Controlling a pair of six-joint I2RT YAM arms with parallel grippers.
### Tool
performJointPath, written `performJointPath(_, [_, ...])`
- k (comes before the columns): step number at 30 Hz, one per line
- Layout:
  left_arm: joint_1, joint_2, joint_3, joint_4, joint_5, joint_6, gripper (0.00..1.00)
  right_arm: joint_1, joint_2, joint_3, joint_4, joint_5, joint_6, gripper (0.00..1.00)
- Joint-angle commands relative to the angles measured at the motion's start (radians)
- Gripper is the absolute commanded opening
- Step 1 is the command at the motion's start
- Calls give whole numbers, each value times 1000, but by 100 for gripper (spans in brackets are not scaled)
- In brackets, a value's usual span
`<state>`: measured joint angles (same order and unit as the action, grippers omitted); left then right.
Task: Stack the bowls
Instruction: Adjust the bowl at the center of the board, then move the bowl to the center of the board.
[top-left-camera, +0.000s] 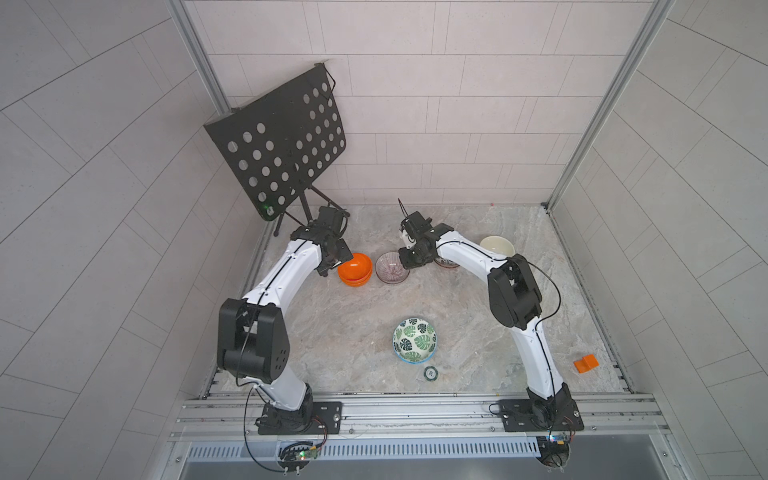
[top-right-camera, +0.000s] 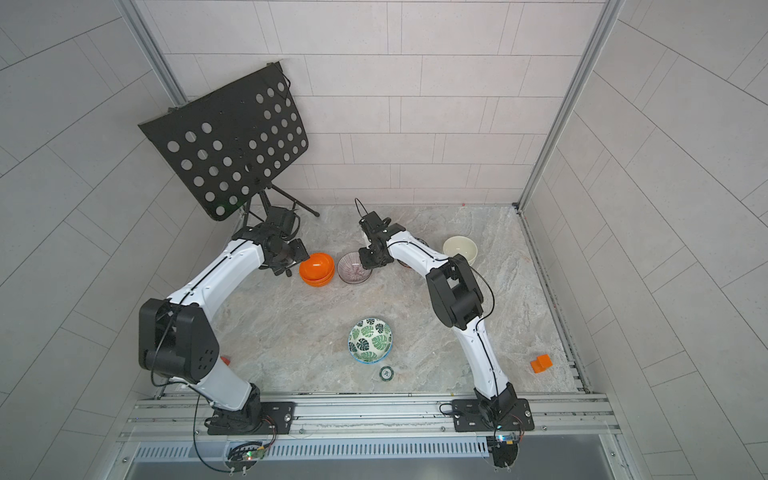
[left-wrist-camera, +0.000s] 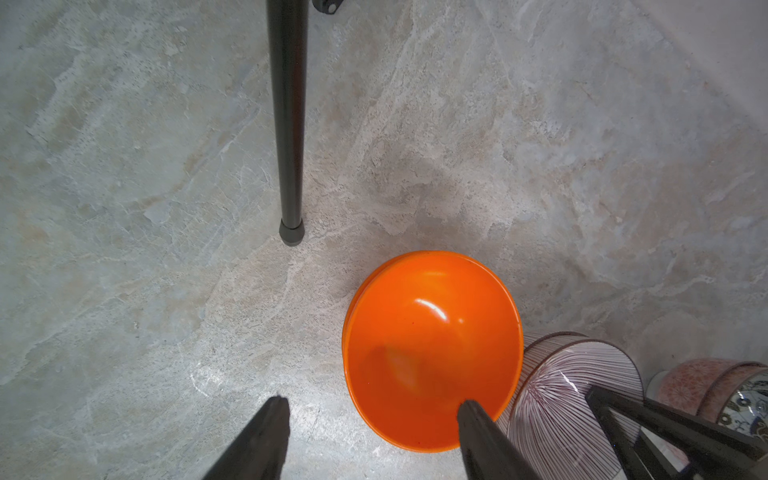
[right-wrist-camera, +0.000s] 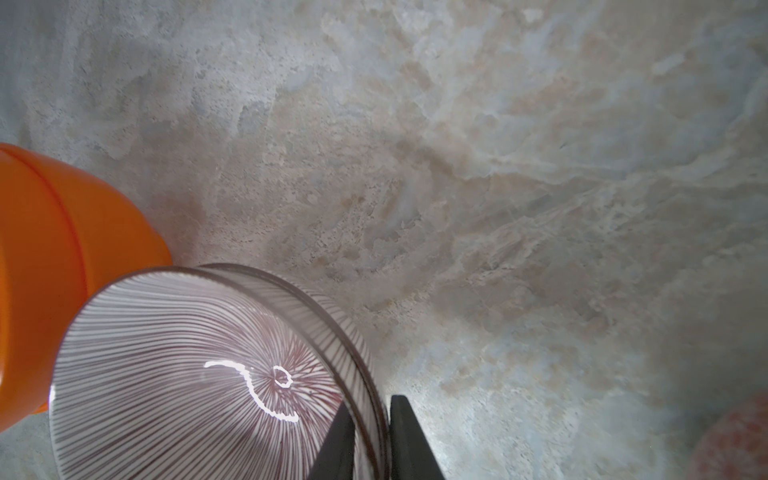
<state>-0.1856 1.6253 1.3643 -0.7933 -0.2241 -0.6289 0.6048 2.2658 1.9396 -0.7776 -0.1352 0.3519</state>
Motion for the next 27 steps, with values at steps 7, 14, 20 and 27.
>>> performJointPath(7, [-1,-7,-16,1,11,3,66,12,-1,-4,13,10,-1,24])
performJointPath(14, [-1,-18,-8,-3,12,3,66,-6,-217,-194,205,87,51,43])
performJointPath(20, [-3,-27,-11,1,19,3,66,-82,-362,-262,231,125,72,47])
performJointPath(27, [-2,-31,-16,5,28,4,66,-186,-391,-288,182,96,-111,48])
